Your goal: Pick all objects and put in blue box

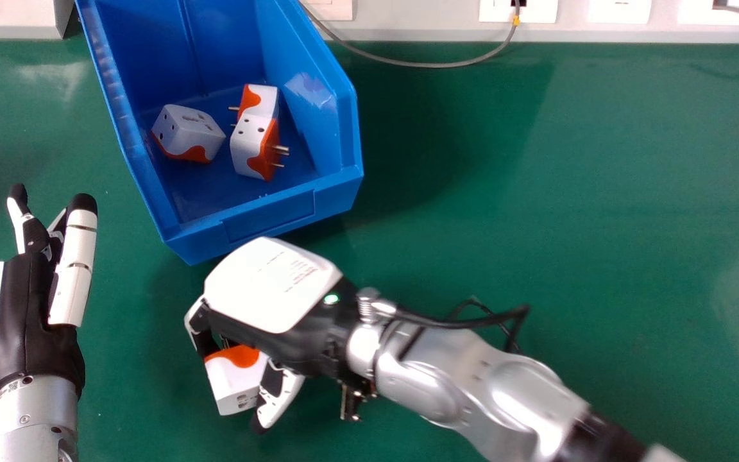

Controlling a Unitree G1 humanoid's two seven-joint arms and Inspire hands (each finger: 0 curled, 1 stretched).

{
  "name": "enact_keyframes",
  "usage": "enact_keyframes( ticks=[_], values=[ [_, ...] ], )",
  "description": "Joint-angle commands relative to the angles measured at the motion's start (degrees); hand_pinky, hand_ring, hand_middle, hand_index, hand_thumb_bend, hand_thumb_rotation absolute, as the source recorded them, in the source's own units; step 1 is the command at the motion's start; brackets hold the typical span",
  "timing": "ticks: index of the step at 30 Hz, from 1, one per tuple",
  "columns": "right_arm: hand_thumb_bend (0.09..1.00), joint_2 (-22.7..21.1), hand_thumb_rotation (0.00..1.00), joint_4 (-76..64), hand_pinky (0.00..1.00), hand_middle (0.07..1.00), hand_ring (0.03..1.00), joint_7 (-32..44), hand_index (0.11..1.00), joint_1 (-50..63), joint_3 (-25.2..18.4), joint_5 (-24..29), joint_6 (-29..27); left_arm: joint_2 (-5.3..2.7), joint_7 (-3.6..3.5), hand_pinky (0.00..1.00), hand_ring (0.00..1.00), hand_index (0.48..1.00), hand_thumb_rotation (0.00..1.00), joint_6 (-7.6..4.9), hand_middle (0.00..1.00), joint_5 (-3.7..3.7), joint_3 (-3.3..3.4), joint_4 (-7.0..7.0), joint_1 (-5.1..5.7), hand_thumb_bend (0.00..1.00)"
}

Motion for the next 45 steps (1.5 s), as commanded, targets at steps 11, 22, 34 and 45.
enact_keyframes(
  ticks=[11,22,34,45],
  values=[
    [0.499,-6.84,0.14,-26.71,0.02,0.155,0.076,3.25,0.472,5.67,-16.46,7.46,-0.45,0.46,-0.86,0.91,0.94,0.921,0.83,-0.71,0.90,-0.53,1.06,-0.02,-0.89,0.39],
    [0.493,-2.68,0.15,-16.86,0.03,0.174,0.089,-3.02,0.471,-6.45,-19.95,5.86,-2.67,0.99,-1.15,0.91,0.94,0.921,0.83,-1.78,0.90,-0.30,0.70,1.82,-1.72,0.39],
    [0.493,7.31,0.14,11.82,0.04,0.176,0.093,-12.09,0.470,-27.87,-16.13,-1.12,2.24,0.92,-1.02,0.91,0.94,0.919,0.83,-2.07,0.90,0.59,0.29,2.34,-1.54,0.39],
    [0.495,16.07,0.15,42.35,0.06,0.204,0.111,-17.49,0.474,-45.99,-10.84,-2.17,5.99,0.25,-0.82,0.91,0.94,0.913,0.83,-1.70,0.90,0.30,-0.09,0.79,-0.58,0.38]
  ],
)
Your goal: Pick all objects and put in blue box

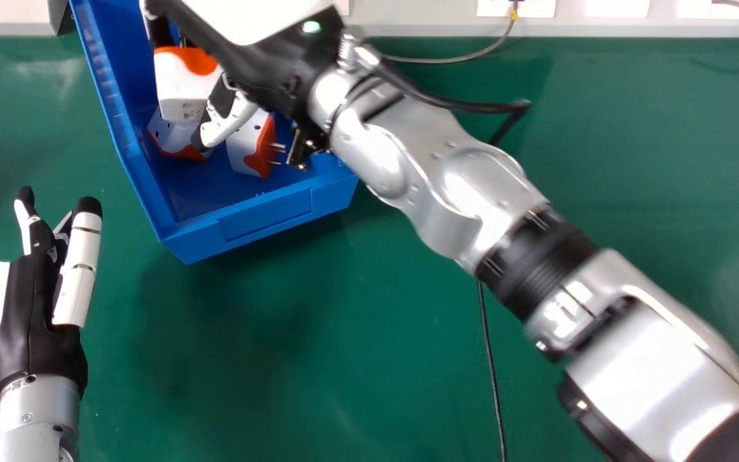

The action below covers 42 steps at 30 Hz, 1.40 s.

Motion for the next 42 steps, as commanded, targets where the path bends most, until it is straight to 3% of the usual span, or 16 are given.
enact_keyframes(
  ticks=[1,6,11,16,19,20,21,22,23,25,26,28,32,36,38,42],
  values=[
    [0.498,1.62,0.14,3.76,0.06,0.208,0.112,-2.60,0.477,-5.32,0.43,0.36,-0.03,-0.16,0.09,0.91,0.94,0.913,0.83,-0.54,0.90,0.17,-0.10,-1.60,0.30,0.38],
    [0.505,4.98,0.13,13.38,0.06,0.215,0.115,-4.60,0.480,-9.71,3.29,-0.43,2.43,-0.24,-0.04,0.91,0.94,0.912,0.83,-0.39,0.90,0.47,-0.55,-3.00,1.29,0.38],
    [0.511,5.86,0.13,16.03,0.11,0.240,0.146,-3.93,0.477,-9.56,2.51,2.42,2.80,-0.33,-0.07,0.91,0.94,0.912,0.83,-0.64,0.90,0.18,-0.66,-3.04,1.45,0.39],
    [0.515,5.95,0.13,16.25,0.11,0.226,0.140,-3.98,0.475,-7.63,0.25,6.42,2.86,-0.23,-0.13,0.91,0.94,0.911,0.83,-0.05,0.90,0.19,-0.82,-3.71,1.58,0.39],
    [0.515,5.29,0.10,15.73,0.13,0.260,0.167,-2.92,0.479,-6.89,1.45,6.14,3.14,-0.19,-0.43,0.91,0.94,0.911,0.83,-0.27,0.90,-0.19,-0.63,-3.31,1.53,0.39],
    [0.537,5.09,0.15,15.68,0.23,0.379,0.296,-2.46,0.538,-6.76,1.80,5.95,2.94,-0.12,-0.50,0.91,0.94,0.911,0.83,-0.26,0.90,-0.18,-0.62,-3.20,1.45,0.40],
    [0.537,4.98,0.15,15.67,0.23,0.379,0.296,-2.19,0.538,-6.70,1.97,5.89,2.77,-0.07,-0.53,0.91,0.94,0.911,0.83,-0.24,0.90,-0.15,-0.62,-3.15,1.40,0.40],
    [0.552,4.87,0.20,15.70,0.33,0.490,0.415,-1.84,0.605,-6.70,2.09,5.94,2.63,-0.01,-0.56,0.90,0.94,0.911,0.83,-0.16,0.90,-0.07,-0.63,-3.26,1.40,0.40],
    [0.552,4.72,0.20,15.65,0.33,0.490,0.415,-1.56,0.605,-6.67,2.22,6.00,2.53,0.01,-0.53,0.90,0.94,0.911,0.83,0.00,0.90,0.06,-0.69,-3.57,1.49,0.40],
    [0.571,4.48,0.29,15.49,0.52,0.673,0.620,-1.71,0.740,-6.47,2.62,5.89,2.53,0.13,-0.54,0.90,0.94,0.911,0.83,-0.04,0.89,0.27,-0.74,-3.52,1.49,0.40],
    [0.584,4.39,0.36,15.46,0.66,0.791,0.757,-2.01,0.834,-6.33,2.86,5.75,2.58,0.21,-0.57,0.90,0.94,0.911,0.83,-0.22,0.89,0.28,-0.68,-3.09,1.33,0.41],
    [0.597,4.30,0.45,15.42,0.79,0.893,0.876,-2.48,0.915,-6.12,3.24,5.59,2.74,0.26,-0.60,0.90,0.94,0.911,0.83,-0.18,0.89,0.21,-0.62,-2.90,1.11,0.41],
    [0.616,4.17,0.55,15.13,0.93,0.978,0.974,-2.92,0.983,-5.69,3.49,5.63,3.19,-0.02,-0.40,0.90,0.94,0.910,0.83,0.34,0.89,0.04,-0.70,-3.32,0.90,0.41],
    [0.628,4.12,0.59,15.17,0.96,0.991,0.990,-3.61,0.993,-5.40,3.96,5.17,3.93,-0.43,-0.19,0.90,0.94,0.910,0.83,0.94,0.89,-0.17,-0.86,-3.78,0.73,0.41],
    [0.634,3.77,0.62,14.70,0.97,0.996,0.995,-3.49,0.997,-5.06,4.07,5.18,4.20,-0.45,-0.11,0.91,0.94,0.910,0.82,0.76,0.90,0.11,-1.03,-3.31,0.47,0.40],
    [0.637,3.78,0.66,14.29,0.98,0.999,0.999,-3.28,0.999,-4.80,4.09,5.56,4.94,-0.57,0.08,0.91,0.94,0.910,0.82,1.22,0.90,0.32,-1.39,-3.82,0.42,0.40]
  ],
)
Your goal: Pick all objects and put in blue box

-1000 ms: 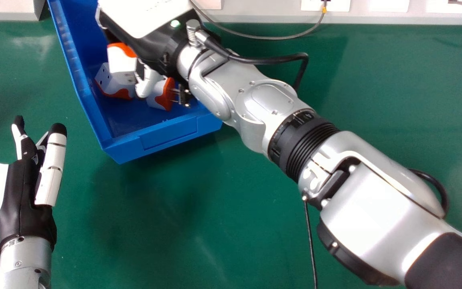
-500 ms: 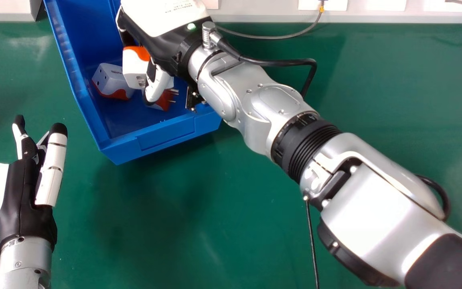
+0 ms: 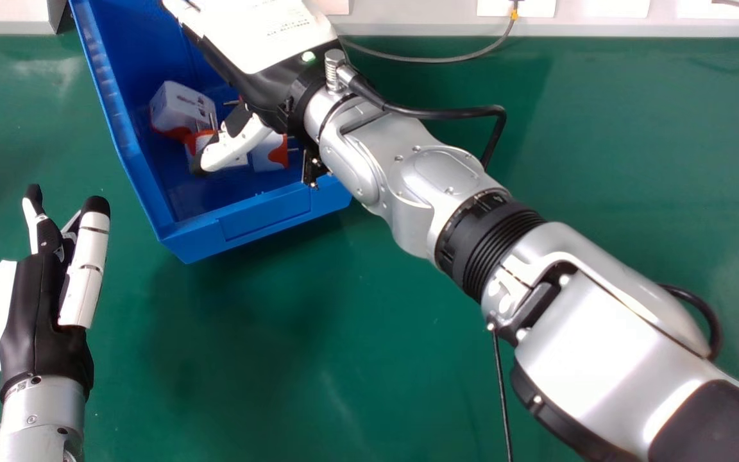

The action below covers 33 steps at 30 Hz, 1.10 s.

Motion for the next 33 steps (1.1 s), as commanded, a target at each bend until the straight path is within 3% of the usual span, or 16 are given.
enact_keyframes(
  ticks=[1,10,15,23,28,33],
  values=[
    [0.637,0.02,0.66,-2.04,0.98,0.999,0.999,-0.90,1.000,-0.43,-0.24,0.47,0.77,-0.29,0.17,0.91,0.94,0.910,0.82,-0.04,0.90,0.32,-0.32,-1.50,-0.58,0.40],
    [0.565,-1.60,0.66,-9.55,0.99,1.000,1.000,-0.08,1.000,3.16,-1.69,1.94,1.39,0.00,0.12,0.92,0.95,0.913,0.82,0.51,0.91,-0.15,-0.31,-1.05,-1.09,0.39],
    [0.502,-5.18,0.63,-23.75,1.00,1.000,1.000,2.00,1.000,10.76,-2.65,2.06,2.86,0.31,-0.12,0.92,0.95,0.915,0.82,1.09,0.91,-0.28,-0.07,-1.28,-1.18,0.39],
    [0.394,-12.89,0.53,-58.58,1.00,1.000,1.000,4.15,1.000,32.73,-3.59,-0.65,7.46,1.12,-0.72,0.93,0.95,0.917,0.82,1.31,0.91,-0.67,0.37,0.11,-2.18,0.39],
    [0.393,-16.44,0.47,-75.57,1.00,1.000,1.000,4.52,0.997,46.12,-4.42,-2.99,8.79,1.61,-1.05,0.93,0.95,0.918,0.83,0.89,0.91,-0.49,0.51,0.60,-2.30,0.39],
    [0.389,-20.11,0.44,-88.67,1.00,1.000,1.000,4.29,0.999,59.06,-6.51,-2.37,6.63,1.77,-1.39,0.93,0.96,0.920,0.83,0.52,0.91,-0.18,0.62,0.95,-2.35,0.39]
  ],
)
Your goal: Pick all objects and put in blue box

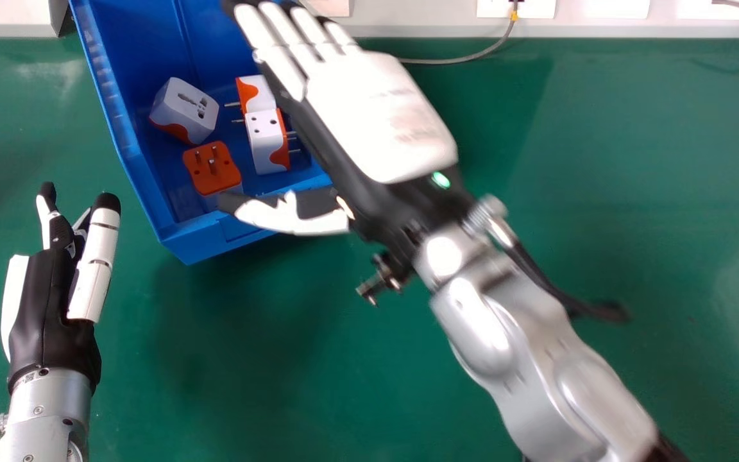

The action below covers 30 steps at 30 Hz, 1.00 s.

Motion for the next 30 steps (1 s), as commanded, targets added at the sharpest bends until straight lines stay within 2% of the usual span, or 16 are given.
enact_keyframes(
  ticks=[1,5,7,10,13,21,22,23,26,30],
  values=[
    [0.389,-1.94,0.44,-8.04,1.00,1.000,1.000,-1.10,0.999,5.99,-2.77,0.80,-2.61,1.01,-0.19,0.93,0.96,0.920,0.83,-0.92,0.91,0.30,0.46,-0.30,-0.63,0.39],
    [0.358,-3.94,0.52,-11.95,1.00,1.000,1.000,-2.54,1.000,14.30,-6.30,4.69,-7.64,1.11,-0.45,0.93,0.95,0.920,0.83,-1.70,0.91,0.76,0.49,0.70,-0.79,0.39],
    [0.335,-4.40,0.57,-11.55,1.00,1.000,1.000,-4.01,1.000,17.96,-8.48,8.10,-10.94,1.14,-0.55,0.93,0.95,0.921,0.84,-2.04,0.91,0.93,0.39,0.75,-0.62,0.39],
    [0.313,-4.21,0.59,-9.03,1.00,1.000,1.000,-5.63,1.000,22.18,-11.56,13.99,-15.75,0.95,-0.63,0.93,0.95,0.922,0.84,-2.59,0.91,1.35,0.06,0.27,-0.07,0.38],
    [0.297,-3.18,0.60,-6.91,1.00,1.000,1.000,-5.62,1.000,25.58,-14.22,19.17,-17.78,1.06,-0.92,0.93,0.95,0.925,0.84,-3.73,0.91,1.67,0.04,0.72,0.29,0.38],
    [0.293,1.62,0.74,-2.80,0.96,1.000,1.000,-3.23,1.000,29.43,-20.11,30.82,-15.66,1.09,-1.67,0.91,0.95,0.929,0.84,-6.34,0.91,2.08,0.15,1.24,1.60,0.39],
    [0.303,2.22,0.78,-2.33,0.95,1.000,1.000,-2.72,1.000,29.47,-20.86,32.47,-15.17,1.12,-1.75,0.91,0.95,0.929,0.84,-6.69,0.91,2.09,0.19,1.33,1.84,0.39],
    [0.303,2.92,0.78,-1.74,0.95,1.000,1.000,-1.91,1.000,29.39,-21.86,34.88,-14.37,1.16,-1.83,0.91,0.95,0.929,0.84,-7.15,0.91,2.09,0.25,1.54,2.07,0.39],
    [0.335,4.53,0.88,-0.99,0.96,1.000,1.000,1.04,1.000,29.48,-24.22,41.46,-12.08,1.23,-2.04,0.91,0.95,0.930,0.84,-8.32,0.91,2.04,0.33,2.12,2.72,0.39],
    [0.362,5.44,0.94,-1.01,0.98,1.000,1.000,4.53,1.000,29.83,-27.35,48.25,-8.87,1.21,-1.92,0.91,0.95,0.930,0.84,-10.16,0.91,2.57,0.19,3.33,3.76,0.39]
  ],
)
